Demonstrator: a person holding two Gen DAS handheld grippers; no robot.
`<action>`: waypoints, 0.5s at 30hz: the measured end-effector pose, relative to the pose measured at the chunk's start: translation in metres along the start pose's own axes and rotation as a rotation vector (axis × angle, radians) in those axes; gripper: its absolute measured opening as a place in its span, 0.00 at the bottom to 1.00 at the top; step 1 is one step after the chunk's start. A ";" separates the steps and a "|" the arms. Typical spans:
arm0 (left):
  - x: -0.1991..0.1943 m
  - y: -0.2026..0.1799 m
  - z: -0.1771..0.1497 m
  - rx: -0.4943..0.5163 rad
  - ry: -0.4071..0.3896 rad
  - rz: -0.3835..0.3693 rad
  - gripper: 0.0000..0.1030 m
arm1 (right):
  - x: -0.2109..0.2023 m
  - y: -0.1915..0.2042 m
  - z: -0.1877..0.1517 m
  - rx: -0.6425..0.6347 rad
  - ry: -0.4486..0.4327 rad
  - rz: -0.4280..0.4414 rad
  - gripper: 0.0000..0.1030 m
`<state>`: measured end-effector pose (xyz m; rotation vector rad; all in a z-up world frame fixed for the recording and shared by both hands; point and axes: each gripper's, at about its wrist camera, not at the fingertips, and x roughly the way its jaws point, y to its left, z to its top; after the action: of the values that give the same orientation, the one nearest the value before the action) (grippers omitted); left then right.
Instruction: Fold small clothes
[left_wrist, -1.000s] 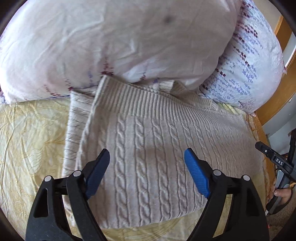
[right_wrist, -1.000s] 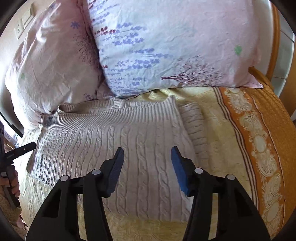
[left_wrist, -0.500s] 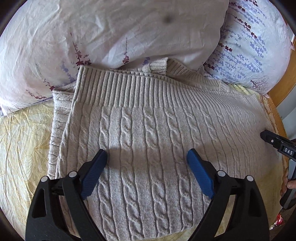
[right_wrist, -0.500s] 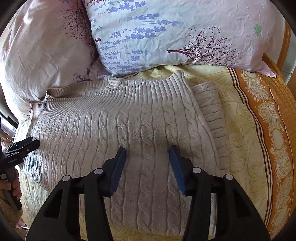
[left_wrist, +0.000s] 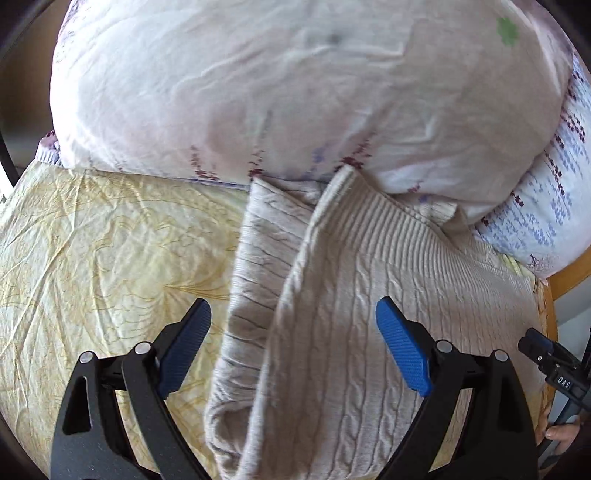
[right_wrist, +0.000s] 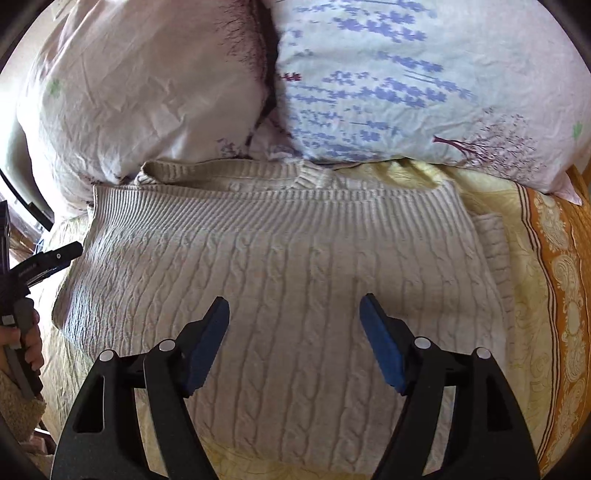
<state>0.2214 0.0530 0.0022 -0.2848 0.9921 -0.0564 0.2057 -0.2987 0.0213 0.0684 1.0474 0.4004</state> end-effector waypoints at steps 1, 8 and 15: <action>-0.001 0.007 0.002 -0.011 0.001 -0.011 0.88 | 0.003 0.005 0.001 -0.008 0.004 0.001 0.76; 0.011 0.028 0.009 -0.012 0.081 -0.079 0.87 | 0.019 0.035 0.002 -0.085 0.030 -0.054 0.89; 0.019 0.034 0.014 -0.040 0.098 -0.248 0.72 | 0.022 0.038 -0.001 -0.106 0.030 -0.066 0.93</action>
<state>0.2408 0.0851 -0.0147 -0.4440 1.0513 -0.2785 0.2034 -0.2561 0.0116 -0.0673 1.0535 0.3972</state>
